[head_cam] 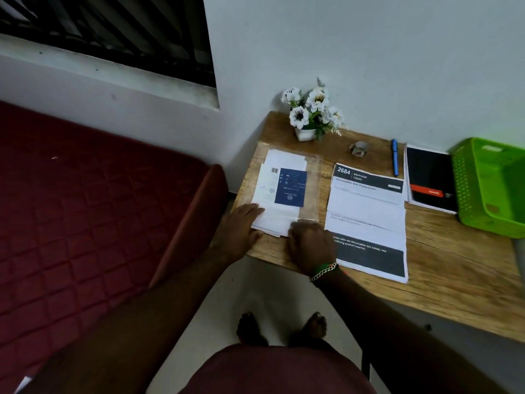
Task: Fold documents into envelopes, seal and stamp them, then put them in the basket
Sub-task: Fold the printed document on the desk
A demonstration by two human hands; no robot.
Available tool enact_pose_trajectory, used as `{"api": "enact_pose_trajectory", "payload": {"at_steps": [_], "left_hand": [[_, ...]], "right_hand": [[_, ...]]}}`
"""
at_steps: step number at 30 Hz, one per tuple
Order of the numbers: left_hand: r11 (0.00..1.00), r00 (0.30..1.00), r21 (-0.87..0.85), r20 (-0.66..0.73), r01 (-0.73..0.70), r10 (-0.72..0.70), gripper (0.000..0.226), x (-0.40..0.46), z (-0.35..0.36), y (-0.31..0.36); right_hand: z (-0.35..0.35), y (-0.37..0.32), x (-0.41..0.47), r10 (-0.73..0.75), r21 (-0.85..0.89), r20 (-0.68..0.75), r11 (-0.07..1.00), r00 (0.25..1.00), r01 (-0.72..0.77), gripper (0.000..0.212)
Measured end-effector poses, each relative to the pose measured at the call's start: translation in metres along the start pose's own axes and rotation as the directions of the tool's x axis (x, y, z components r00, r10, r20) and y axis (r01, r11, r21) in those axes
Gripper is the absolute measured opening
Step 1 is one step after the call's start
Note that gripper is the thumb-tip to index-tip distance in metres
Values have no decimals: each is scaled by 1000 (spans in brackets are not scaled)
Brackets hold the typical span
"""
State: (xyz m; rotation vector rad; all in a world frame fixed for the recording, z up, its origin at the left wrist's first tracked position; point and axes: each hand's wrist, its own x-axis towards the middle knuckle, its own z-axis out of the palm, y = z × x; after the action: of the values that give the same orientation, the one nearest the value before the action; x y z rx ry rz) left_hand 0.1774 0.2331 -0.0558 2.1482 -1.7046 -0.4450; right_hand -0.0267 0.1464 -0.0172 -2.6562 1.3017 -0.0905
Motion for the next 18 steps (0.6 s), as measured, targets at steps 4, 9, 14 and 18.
{"api": "enact_pose_trajectory", "payload": {"at_steps": [4, 9, 14, 18], "left_hand": [[998, 998, -21, 9, 54, -54, 63, 5, -1, -1], [995, 996, -33, 16, 91, -90, 63, 9, -6, 5], [993, 994, -66, 52, 100, -97, 71, 9, -10, 3], [985, 993, -128, 23, 116, -114, 71, 8, -11, 2]], "right_hand": [[4, -2, -3, -3, 49, -25, 999, 1000, 4, 31], [6, -6, 2, -33, 193, 1, 981, 999, 32, 46], [7, -14, 12, 10, 293, 62, 956, 998, -28, 36], [11, -17, 21, -2, 259, 134, 965, 991, -33, 43]]}}
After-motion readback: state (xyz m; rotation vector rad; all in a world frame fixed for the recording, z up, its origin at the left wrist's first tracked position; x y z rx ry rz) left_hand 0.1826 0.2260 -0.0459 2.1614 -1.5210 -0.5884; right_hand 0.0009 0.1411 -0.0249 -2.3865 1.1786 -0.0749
